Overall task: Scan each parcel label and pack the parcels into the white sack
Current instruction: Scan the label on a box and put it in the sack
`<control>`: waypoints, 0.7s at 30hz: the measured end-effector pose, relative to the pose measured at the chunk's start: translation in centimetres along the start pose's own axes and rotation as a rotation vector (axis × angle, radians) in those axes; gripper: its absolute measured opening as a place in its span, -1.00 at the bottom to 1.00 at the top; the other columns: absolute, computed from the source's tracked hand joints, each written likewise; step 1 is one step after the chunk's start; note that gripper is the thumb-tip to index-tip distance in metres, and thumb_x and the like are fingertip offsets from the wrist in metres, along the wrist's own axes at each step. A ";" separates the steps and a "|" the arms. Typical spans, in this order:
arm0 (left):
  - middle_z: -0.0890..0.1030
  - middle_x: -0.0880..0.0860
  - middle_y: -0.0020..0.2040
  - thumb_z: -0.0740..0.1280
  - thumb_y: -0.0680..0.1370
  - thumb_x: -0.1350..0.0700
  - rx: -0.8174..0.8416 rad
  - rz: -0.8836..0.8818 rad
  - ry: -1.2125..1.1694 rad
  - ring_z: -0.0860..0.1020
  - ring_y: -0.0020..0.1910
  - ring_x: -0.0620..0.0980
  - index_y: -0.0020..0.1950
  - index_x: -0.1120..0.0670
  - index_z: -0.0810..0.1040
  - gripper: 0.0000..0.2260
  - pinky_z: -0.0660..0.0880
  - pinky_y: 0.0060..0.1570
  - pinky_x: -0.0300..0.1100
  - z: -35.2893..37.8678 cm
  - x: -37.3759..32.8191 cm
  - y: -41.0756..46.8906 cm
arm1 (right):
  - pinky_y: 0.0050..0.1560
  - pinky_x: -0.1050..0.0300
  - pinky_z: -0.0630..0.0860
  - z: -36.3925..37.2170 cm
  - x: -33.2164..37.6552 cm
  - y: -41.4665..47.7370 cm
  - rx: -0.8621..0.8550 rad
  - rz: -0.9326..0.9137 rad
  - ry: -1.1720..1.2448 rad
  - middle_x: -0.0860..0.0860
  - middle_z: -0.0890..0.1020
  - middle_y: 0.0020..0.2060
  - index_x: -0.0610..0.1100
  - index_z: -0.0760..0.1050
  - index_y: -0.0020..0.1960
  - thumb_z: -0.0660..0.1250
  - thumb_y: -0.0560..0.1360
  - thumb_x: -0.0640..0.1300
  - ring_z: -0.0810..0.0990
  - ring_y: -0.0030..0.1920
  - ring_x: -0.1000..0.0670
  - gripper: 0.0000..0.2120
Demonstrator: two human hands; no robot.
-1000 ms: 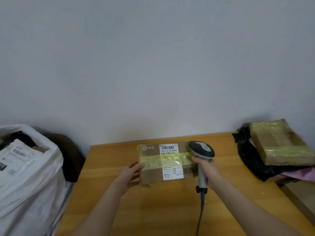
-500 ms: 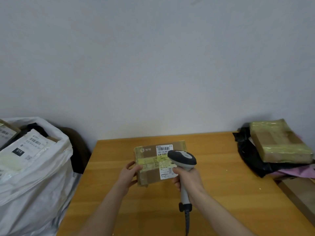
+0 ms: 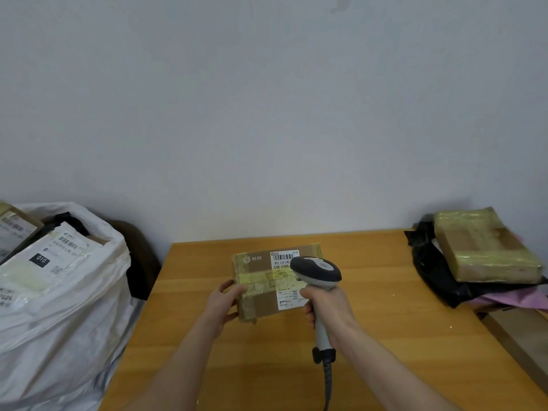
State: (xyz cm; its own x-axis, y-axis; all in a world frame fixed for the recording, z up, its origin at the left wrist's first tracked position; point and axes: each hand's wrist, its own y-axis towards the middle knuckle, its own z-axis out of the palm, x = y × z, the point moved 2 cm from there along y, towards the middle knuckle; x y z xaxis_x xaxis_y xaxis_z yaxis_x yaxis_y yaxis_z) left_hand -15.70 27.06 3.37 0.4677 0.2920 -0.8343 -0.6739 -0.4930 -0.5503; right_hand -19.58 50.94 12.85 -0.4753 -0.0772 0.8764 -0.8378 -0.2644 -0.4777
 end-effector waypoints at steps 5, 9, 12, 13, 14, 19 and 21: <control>0.62 0.05 0.05 0.43 0.47 0.04 -0.055 0.008 0.006 0.59 0.02 0.03 0.27 0.03 0.45 -0.61 0.56 -0.23 -0.07 -0.4 -0.6 -0.8 | -0.48 0.15 0.43 0.2 0.5 0.9 0.005 -0.011 0.026 -0.11 0.57 -0.48 -0.31 0.54 0.00 0.38 0.47 -0.27 0.47 -0.51 -0.02 -0.86; 0.62 0.06 0.03 0.43 0.47 -0.04 -0.119 0.028 -0.014 0.61 -0.01 0.04 0.25 0.04 0.47 -0.60 0.60 -0.25 -0.07 -1.6 -2.5 -2.2 | -0.42 0.14 0.45 1.0 2.2 2.5 0.037 -0.057 0.012 -0.13 0.60 -0.42 -0.31 0.57 -0.05 0.37 0.48 -0.27 0.49 -0.47 -0.01 -0.90; 0.63 0.05 0.02 0.41 0.46 -0.12 -0.199 0.058 -0.064 0.62 -0.03 0.02 0.24 0.02 0.44 -0.57 0.59 -0.32 -0.11 -3.6 -4.6 -4.3 | -0.39 0.16 0.46 3.0 4.1 3.7 0.100 -0.099 -0.011 -0.11 0.60 -0.41 -0.33 0.57 -0.06 0.38 0.48 -0.28 0.51 -0.46 0.01 -0.89; 0.62 0.04 0.02 0.40 0.46 -0.14 -0.231 0.075 -0.084 0.62 -0.04 0.01 0.24 0.01 0.43 -0.57 0.58 -0.34 -0.12 -4.5 -5.2 -5.1 | -0.39 0.18 0.47 4.1 4.7 3.9 0.129 -0.107 -0.014 -0.10 0.61 -0.40 -0.33 0.57 -0.06 0.39 0.48 -0.27 0.52 -0.45 0.02 -0.89; 0.62 0.04 0.03 0.40 0.46 -0.15 -0.264 0.093 -0.099 0.61 -0.04 0.00 0.25 0.00 0.42 -0.56 0.59 -0.34 -0.12 -5.5 -5.8 -6.0 | -0.39 0.20 0.48 5.3 5.3 4.0 0.160 -0.115 -0.014 -0.10 0.61 -0.39 -0.31 0.57 -0.06 0.40 0.48 -0.27 0.53 -0.45 0.03 -0.90; 0.63 0.14 0.07 0.38 0.46 -0.20 -0.424 0.160 -0.160 0.62 0.03 0.14 0.25 0.09 0.46 -0.50 0.62 -0.06 0.11 -12.1 -8.3 -10.3 | -0.27 0.14 0.52 13.5 7.2 2.5 0.309 -0.192 -0.048 -0.08 0.63 -0.38 -0.24 0.56 -0.09 0.41 0.47 -0.25 0.56 -0.38 0.02 -0.94; 0.64 0.17 0.03 0.37 0.46 -0.21 -0.497 0.184 -0.184 0.63 0.00 0.17 0.23 0.11 0.46 -0.49 0.63 -0.11 0.11 -15.2 -9.2 -12.1 | -0.23 0.12 0.52 17.1 7.6 1.1 0.366 -0.226 -0.079 -0.07 0.63 -0.38 -0.23 0.57 -0.13 0.42 0.46 -0.25 0.56 -0.37 0.01 -0.95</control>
State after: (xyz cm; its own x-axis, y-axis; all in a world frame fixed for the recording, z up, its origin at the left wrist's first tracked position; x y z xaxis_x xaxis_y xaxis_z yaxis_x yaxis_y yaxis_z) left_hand -3.10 17.88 18.22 0.2307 0.2806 -0.9317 -0.3633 -0.8634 -0.3500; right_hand -19.52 33.66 20.02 -0.2567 -0.0475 0.9653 -0.7614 -0.6053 -0.2322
